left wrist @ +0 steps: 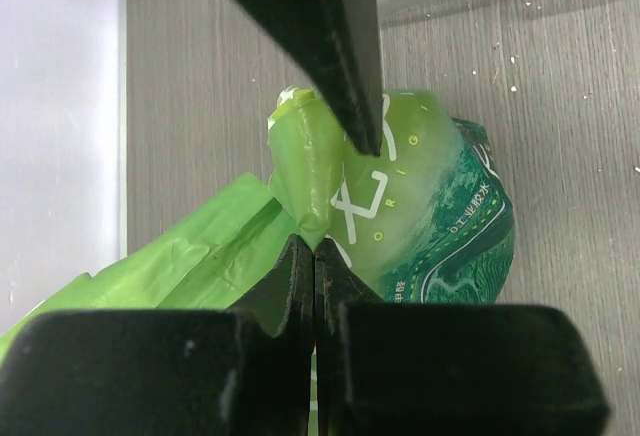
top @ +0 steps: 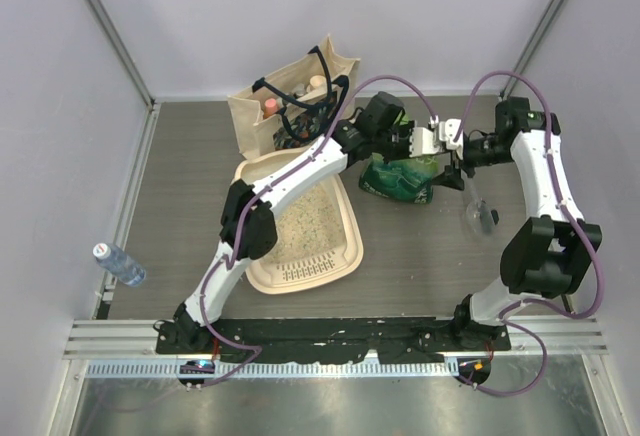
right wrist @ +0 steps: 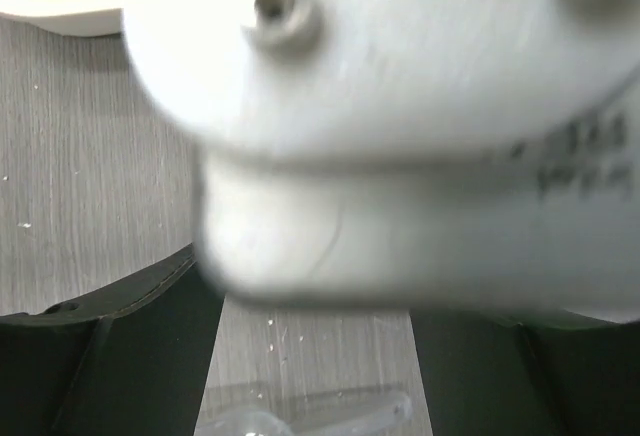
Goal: Fill the litter box with clean litter
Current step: Close the cat litter bag at the center of the board.
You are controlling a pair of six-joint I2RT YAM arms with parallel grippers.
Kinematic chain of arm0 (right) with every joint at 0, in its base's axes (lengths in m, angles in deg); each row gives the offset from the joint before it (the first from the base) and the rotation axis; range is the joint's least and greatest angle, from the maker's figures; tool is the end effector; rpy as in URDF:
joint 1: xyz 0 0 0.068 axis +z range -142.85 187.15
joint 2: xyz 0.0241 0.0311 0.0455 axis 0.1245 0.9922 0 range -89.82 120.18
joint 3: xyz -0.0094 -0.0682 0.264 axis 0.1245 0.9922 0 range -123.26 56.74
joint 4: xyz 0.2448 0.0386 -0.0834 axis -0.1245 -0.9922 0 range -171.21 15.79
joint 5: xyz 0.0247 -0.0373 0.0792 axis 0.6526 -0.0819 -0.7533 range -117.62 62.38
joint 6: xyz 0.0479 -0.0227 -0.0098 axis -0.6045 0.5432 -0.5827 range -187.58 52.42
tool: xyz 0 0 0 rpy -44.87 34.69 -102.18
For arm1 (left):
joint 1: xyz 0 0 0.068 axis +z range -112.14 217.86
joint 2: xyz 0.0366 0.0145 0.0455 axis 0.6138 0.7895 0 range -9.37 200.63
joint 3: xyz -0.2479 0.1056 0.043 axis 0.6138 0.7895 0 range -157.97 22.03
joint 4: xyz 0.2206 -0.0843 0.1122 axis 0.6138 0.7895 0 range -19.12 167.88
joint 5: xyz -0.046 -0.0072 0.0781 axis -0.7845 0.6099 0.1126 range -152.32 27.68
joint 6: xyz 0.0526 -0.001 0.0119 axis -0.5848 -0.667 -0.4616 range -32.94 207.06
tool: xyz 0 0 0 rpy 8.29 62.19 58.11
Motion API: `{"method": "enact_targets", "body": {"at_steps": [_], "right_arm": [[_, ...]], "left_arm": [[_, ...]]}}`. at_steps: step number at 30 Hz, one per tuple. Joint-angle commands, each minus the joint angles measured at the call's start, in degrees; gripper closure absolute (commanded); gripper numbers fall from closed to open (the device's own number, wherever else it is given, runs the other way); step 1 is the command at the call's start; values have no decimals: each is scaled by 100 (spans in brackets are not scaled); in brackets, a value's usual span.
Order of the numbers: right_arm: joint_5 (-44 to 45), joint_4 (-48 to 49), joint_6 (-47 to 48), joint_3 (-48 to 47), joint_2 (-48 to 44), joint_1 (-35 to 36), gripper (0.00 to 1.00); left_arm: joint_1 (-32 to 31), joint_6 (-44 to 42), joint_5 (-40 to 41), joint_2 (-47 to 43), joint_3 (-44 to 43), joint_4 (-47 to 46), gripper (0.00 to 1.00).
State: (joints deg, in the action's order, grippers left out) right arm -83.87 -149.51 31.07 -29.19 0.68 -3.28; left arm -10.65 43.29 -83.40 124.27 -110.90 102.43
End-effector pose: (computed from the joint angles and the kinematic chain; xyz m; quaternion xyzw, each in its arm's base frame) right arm 0.2884 -0.0232 0.3254 -0.6414 0.6018 0.2090 0.4276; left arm 0.3472 -0.4119 0.3042 0.6820 0.5329 -0.1797 0.4676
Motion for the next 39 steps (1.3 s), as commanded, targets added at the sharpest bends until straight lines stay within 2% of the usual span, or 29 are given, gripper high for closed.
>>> {"method": "enact_targets", "body": {"at_steps": [1, 6, 13, 18, 21, 25, 28, 29, 32, 34, 38, 39], "right_arm": [[-317, 674, -546, -64, 29, 129, 27], [-369, 1009, -707, -222, 143, 121, 29], [-466, 1431, -1040, -222, 451, 121, 26], [-791, 2335, -2207, -214, 556, 130, 25], [-783, 2661, -2437, -231, 653, 156, 25], [-809, 2600, -2526, -406, 837, 182, 25], [-756, 1996, -2220, -765, 1118, 244, 26], [-739, 1411, -1818, -898, 1223, 244, 27], [-738, 539, -1298, -1338, 1602, 244, 33], [-721, 307, -1182, -1487, 1742, 244, 42], [-659, -1, -997, -1541, 1796, 253, 49], [-624, -10, -1006, -1541, 1787, 253, 62]], "left_arm": [[96, 342, -115, -445, -181, -8, 100], [158, 729, -116, -427, -199, -166, 100], [272, 1081, -291, -594, 99, -527, 100], [290, 1090, -432, -734, 337, -641, 100], [290, 1116, -484, -735, 346, -633, 100], [290, 1116, -520, -735, 337, -633, 100], [290, 1107, -502, -726, 329, -633, 100], [290, 1116, -502, -726, 328, -633, 100], [298, 1116, -485, -708, 293, -633, 100], [298, 1116, -476, -699, 276, -624, 100], [298, 1151, -380, -629, 170, -554, 100], [307, 1203, -371, -612, 127, -553, 100]]}}
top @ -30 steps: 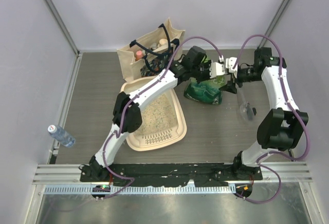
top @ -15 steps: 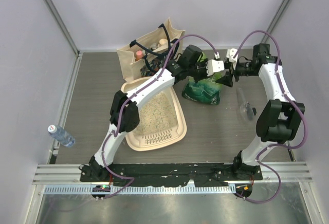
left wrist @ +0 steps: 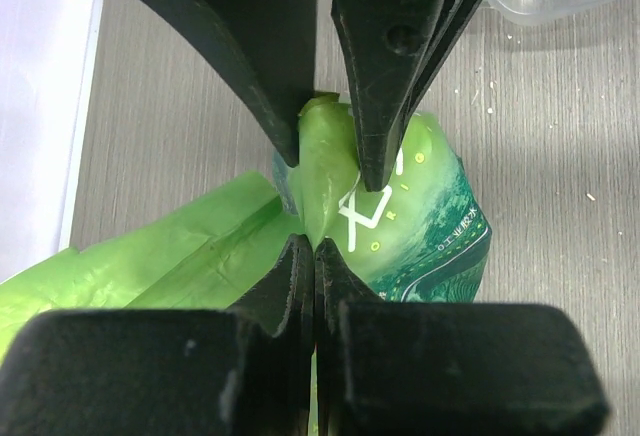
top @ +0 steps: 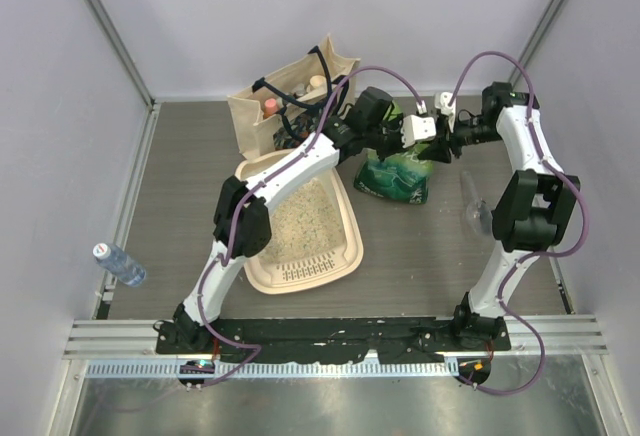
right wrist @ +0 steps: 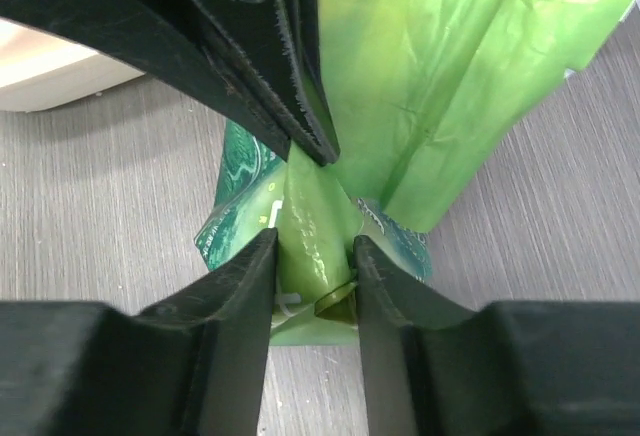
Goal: Fill the litter box with clean litter
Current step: Close the cat litter bag at the center of the board.
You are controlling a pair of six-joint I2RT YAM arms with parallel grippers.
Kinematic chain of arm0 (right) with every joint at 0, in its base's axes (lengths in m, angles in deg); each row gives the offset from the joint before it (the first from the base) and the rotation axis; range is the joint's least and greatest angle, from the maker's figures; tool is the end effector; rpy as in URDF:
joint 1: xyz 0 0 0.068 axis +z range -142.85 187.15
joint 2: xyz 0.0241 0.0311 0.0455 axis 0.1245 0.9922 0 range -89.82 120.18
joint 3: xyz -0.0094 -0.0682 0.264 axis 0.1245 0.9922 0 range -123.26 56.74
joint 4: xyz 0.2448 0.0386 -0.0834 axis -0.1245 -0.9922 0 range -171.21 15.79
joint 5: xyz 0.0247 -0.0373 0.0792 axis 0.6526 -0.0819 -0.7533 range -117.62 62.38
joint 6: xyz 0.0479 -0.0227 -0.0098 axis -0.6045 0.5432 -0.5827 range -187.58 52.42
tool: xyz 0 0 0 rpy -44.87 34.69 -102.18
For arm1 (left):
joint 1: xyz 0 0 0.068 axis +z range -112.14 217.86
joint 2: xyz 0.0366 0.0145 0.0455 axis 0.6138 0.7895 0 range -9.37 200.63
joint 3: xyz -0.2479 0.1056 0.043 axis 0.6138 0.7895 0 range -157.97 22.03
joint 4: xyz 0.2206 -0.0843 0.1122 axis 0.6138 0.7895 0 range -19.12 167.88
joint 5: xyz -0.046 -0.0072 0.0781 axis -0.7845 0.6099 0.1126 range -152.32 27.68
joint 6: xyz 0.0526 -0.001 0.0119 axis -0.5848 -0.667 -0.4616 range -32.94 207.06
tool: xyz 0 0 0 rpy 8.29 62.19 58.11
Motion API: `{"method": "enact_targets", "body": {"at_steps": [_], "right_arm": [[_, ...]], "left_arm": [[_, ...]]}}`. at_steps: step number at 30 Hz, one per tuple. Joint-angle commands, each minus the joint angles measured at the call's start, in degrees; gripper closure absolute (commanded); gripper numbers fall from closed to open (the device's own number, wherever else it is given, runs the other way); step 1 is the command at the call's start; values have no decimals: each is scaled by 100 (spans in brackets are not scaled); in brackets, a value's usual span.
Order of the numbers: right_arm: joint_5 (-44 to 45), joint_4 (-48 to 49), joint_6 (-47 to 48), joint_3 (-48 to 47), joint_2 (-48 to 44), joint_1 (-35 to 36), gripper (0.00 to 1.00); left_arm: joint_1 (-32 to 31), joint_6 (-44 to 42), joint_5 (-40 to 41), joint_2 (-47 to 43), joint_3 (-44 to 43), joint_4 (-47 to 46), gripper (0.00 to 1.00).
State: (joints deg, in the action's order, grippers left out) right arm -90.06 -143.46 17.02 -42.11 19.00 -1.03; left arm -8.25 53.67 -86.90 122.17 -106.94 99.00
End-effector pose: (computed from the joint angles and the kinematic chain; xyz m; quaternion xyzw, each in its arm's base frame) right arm 0.3745 -0.0222 0.2911 -0.5649 0.6389 0.2978 0.4290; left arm 0.3595 -0.3951 0.3057 0.6239 0.5855 -0.2375 0.4599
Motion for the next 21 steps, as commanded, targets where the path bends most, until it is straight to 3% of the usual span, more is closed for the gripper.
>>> {"method": "enact_targets", "body": {"at_steps": [1, 3, 4, 5, 7, 10, 13, 21], "right_arm": [[12, -633, 400, -258, -45, 28, 69], [73, -695, 400, -328, -18, 28, 85], [117, -756, 400, -363, -27, 28, 89], [126, -791, 400, -407, -10, 28, 96], [100, -922, 435, -530, -1, 28, 99], [30, -932, 383, -644, 43, 28, 99], [30, -871, 251, -794, 87, 28, 99], [3, -572, -171, -960, 61, 28, 99]], "left_arm": [[67, 218, 14, -402, -287, -219, 100], [84, 288, -3, -349, -365, -219, 89], [102, 332, -55, -323, -392, -210, 70], [137, 333, -247, -270, -410, -228, 61], [163, 411, -547, -183, -559, -219, 42], [216, 700, -1224, 195, -1182, -87, 40], [225, 807, -1400, 503, -1622, -8, 45], [199, 150, -1770, 451, -1403, 466, 50]]}}
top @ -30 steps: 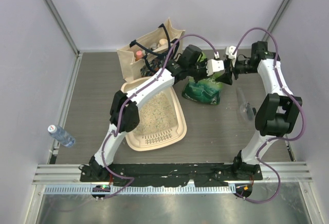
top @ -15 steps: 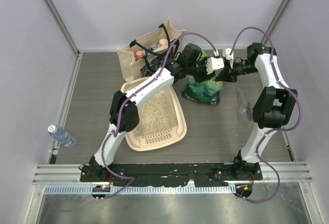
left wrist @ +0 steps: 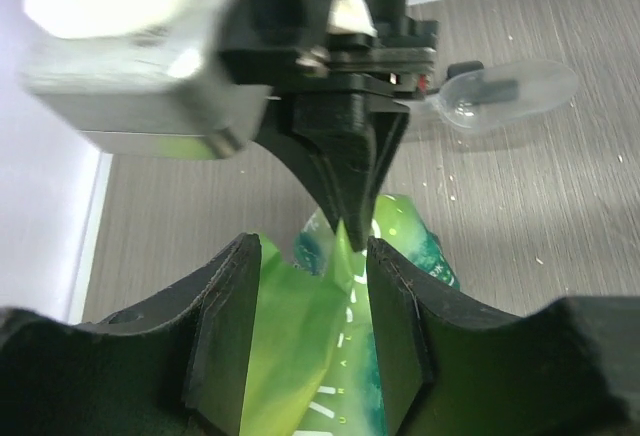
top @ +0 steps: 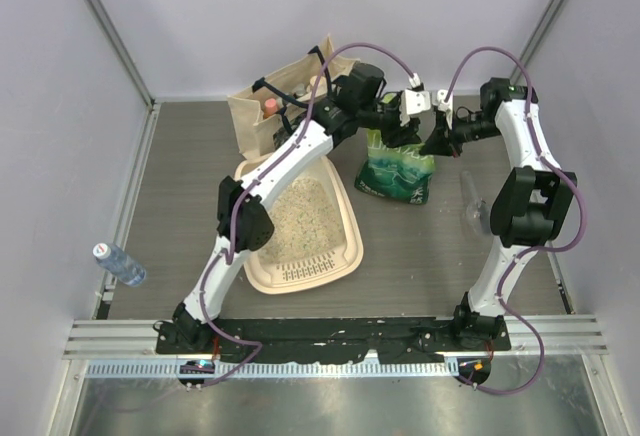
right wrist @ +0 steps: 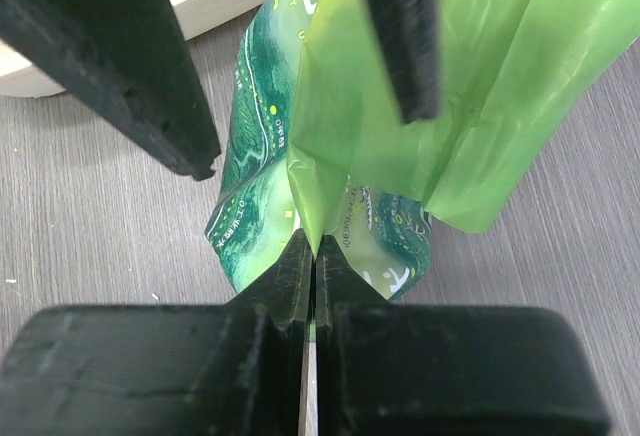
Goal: Fill the litter box with clean litter
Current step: Close the cat litter bag at the center of the board.
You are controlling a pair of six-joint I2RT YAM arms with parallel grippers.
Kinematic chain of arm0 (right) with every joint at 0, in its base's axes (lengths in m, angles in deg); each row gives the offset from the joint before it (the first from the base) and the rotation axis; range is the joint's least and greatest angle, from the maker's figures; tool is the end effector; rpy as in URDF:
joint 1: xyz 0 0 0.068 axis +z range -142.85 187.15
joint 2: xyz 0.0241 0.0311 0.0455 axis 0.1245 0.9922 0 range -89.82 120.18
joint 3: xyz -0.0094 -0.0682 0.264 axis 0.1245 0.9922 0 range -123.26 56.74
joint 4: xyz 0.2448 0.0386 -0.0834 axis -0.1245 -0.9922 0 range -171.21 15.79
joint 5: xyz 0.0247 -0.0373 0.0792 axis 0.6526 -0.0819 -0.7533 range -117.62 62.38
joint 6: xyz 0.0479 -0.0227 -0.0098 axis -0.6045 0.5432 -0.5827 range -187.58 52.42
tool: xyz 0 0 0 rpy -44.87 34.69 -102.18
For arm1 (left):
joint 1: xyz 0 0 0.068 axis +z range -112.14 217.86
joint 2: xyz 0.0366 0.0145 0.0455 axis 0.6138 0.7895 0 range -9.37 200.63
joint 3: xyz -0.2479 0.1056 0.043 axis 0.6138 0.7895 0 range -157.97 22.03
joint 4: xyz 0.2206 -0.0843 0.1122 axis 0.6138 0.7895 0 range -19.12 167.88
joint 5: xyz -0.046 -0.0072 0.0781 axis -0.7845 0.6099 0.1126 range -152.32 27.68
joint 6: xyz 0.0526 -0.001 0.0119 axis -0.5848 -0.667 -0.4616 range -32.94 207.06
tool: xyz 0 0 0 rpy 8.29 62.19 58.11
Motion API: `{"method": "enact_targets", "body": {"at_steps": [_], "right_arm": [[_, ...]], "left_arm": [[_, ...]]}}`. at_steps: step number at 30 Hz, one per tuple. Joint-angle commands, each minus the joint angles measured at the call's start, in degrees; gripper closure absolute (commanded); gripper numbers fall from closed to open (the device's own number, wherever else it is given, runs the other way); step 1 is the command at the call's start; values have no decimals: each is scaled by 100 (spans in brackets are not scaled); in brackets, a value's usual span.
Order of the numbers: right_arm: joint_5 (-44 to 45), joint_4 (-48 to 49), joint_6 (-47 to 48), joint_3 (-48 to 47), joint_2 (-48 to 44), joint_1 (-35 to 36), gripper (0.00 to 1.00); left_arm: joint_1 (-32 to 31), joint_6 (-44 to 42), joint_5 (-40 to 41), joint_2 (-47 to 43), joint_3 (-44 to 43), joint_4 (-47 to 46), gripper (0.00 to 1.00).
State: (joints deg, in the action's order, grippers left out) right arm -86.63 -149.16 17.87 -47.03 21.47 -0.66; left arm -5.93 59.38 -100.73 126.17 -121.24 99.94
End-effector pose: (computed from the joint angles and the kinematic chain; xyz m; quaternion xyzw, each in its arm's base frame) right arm 0.3794 -0.0214 0.2953 -0.5696 0.6563 0.2959 0.3965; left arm 0.3731 -0.3883 0.3537 0.6060 0.5246 -0.3437 0.4893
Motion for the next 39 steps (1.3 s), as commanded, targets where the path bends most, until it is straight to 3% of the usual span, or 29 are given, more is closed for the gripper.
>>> {"method": "enact_targets", "body": {"at_steps": [1, 6, 12, 15, 18, 23, 24, 25, 27, 28, 30, 31, 34, 39], "right_arm": [[-340, -36, -257, -487, -160, -1, 99], [-419, -71, -354, -548, -107, -1, 99], [-323, -203, -301, -583, -98, 17, 99], [-182, -369, -125, -583, -89, 52, 99], [-85, -589, 94, -583, -81, 69, 99], [64, -669, 157, -382, -151, 96, 97], [3, -443, -70, -355, -177, 78, 92], [-49, -354, -264, -372, -247, 35, 78], [-155, -91, -844, -495, -387, -211, 69], [-121, 67, -1211, -539, -580, -316, 54], [46, 646, -2341, -575, -809, -641, 42], [38, 667, -2470, -575, -958, -764, 32], [614, 675, -2804, -356, -1494, -1204, 30], [1425, 1175, -3717, 1225, -2426, -2222, 31]], "left_arm": [[-33, -527, -395, 68, 26, 442, 51], [-15, -1046, -387, 104, 166, 917, 52], [-15, -1020, 97, 182, 580, 66, 54], [-15, -845, 159, 209, 641, -347, 63], [-7, -765, 194, 244, 685, -585, 79], [-7, -589, 264, 297, 809, -1060, 78], [2, -589, 229, 297, 800, -1043, 93], [2, -589, 186, 297, 765, -990, 100], [28, -572, 106, 280, 721, -894, 100], [55, -554, 89, 279, 660, -806, 100], [72, -537, 80, 271, 615, -718, 100], [98, -519, 80, 288, 606, -656, 100], [108, -449, 185, 323, 510, -534, 100], [108, -413, 562, 324, 264, -243, 100]]}}
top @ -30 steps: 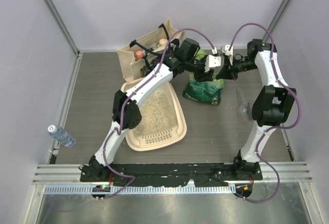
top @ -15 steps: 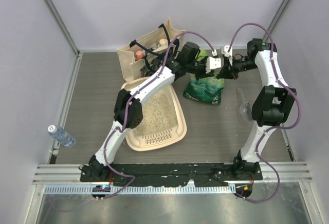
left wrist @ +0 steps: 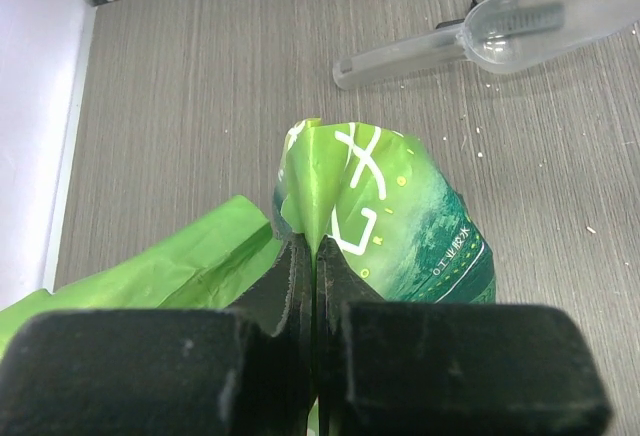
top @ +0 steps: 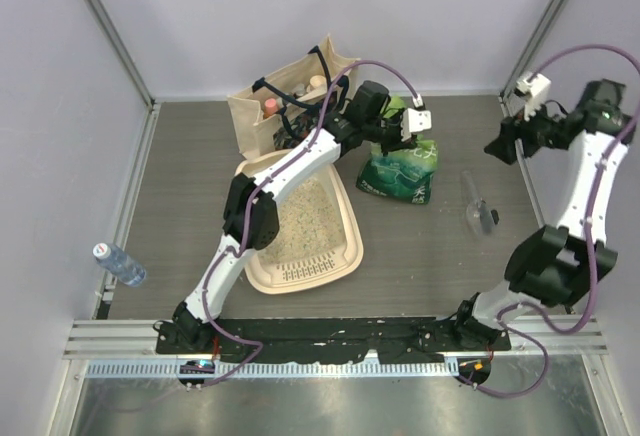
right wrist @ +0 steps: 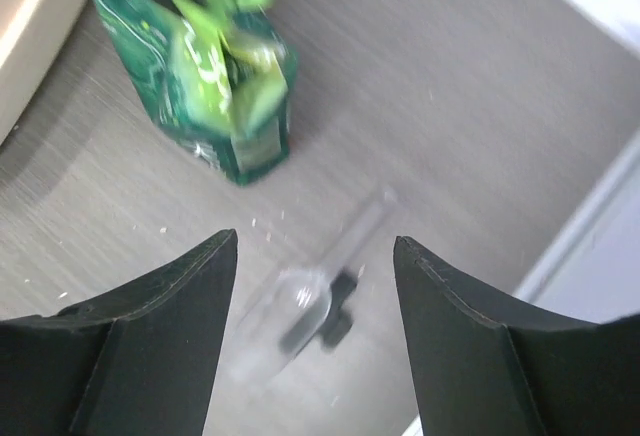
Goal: Fill the litter box with clean litter
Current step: Close the cat litter bag at the center of the board, then pick up the clamp at the center of the board.
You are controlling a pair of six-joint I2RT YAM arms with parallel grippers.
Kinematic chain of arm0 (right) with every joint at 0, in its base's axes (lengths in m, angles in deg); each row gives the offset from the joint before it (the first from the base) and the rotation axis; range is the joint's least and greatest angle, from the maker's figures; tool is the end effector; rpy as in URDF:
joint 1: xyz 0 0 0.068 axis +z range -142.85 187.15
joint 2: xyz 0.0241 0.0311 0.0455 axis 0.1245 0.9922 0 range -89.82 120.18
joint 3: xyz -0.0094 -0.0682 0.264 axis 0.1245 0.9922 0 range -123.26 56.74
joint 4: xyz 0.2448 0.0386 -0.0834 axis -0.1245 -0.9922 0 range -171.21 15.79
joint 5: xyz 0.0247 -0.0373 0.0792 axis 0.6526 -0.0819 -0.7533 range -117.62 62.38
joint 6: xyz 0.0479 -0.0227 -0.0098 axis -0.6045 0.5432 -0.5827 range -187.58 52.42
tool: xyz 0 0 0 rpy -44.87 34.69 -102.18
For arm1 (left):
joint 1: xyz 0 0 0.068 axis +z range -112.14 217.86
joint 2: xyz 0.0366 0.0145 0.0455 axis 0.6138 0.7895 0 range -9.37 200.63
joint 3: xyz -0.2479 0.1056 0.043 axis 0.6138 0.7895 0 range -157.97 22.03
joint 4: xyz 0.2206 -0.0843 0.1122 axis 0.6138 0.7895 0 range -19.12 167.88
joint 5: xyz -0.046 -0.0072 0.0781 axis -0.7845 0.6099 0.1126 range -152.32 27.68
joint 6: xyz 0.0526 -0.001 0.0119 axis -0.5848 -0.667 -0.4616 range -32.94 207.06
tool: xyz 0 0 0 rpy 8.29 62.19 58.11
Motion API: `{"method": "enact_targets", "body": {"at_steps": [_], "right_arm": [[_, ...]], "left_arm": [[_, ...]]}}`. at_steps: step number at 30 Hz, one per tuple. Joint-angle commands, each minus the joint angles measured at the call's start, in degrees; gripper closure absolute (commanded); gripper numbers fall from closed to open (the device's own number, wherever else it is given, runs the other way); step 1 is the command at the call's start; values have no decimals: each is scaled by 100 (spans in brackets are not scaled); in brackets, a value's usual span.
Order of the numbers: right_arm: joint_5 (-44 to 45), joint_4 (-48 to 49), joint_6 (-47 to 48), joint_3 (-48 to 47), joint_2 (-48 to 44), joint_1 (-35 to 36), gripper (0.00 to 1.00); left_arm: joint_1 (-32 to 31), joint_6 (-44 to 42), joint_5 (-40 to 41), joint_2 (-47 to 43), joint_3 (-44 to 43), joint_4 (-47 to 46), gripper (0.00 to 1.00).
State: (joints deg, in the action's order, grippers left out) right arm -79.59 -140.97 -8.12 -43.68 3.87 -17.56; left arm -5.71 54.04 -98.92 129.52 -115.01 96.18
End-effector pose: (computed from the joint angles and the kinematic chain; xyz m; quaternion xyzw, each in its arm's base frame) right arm 0.3035 -0.1090 0.3821 -0.3674 0.7949 0.1583 0.4561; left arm 0.3889 -0.3993 0.2923 0.6306 0.5344 -0.3124 0.4682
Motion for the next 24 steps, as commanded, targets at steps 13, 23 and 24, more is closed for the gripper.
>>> {"method": "enact_targets", "body": {"at_steps": [13, 23, 24], "right_arm": [[2296, 1359, -2122, 3565, -1170, -1334, 32], [3666, 2534, -2712, 3336, -589, -1440, 49], [3737, 2624, -2703, 3336, -423, -1423, 50]], "left_arm": [[-2, 128, 584, -239, 18, 98, 100], [-11, 638, 496, -521, 475, -367, 100], [-11, 656, 505, -556, 537, -429, 100]]}}
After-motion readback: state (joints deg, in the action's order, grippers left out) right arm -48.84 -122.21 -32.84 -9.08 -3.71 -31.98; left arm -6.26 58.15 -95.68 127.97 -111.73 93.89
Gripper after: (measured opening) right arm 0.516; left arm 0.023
